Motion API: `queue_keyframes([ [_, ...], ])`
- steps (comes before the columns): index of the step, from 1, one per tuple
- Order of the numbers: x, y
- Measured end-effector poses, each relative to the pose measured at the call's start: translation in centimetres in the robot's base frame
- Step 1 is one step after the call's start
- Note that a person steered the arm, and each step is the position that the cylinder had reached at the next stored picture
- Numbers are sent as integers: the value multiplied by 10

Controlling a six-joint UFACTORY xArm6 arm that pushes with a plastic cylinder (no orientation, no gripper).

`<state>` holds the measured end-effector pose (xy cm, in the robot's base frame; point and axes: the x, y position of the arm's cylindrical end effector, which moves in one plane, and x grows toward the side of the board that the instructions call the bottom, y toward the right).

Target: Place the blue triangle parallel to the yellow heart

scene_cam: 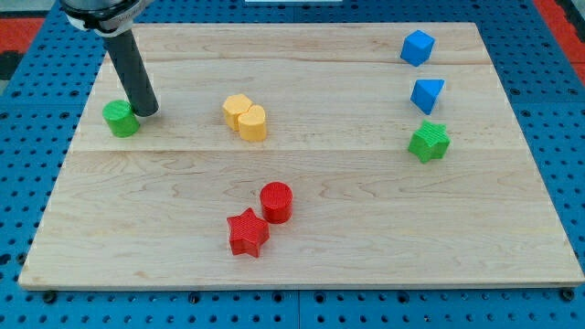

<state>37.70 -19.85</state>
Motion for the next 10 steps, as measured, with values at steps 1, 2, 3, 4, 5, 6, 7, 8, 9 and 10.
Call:
queue_keyframes([
  [1,5,2],
  [2,49,47],
  [3,58,119],
  [4,62,196],
  [5,103,240],
  [6,109,343],
  [7,91,437],
  [8,51,427],
  [9,51,397],
  [10,63,381],
])
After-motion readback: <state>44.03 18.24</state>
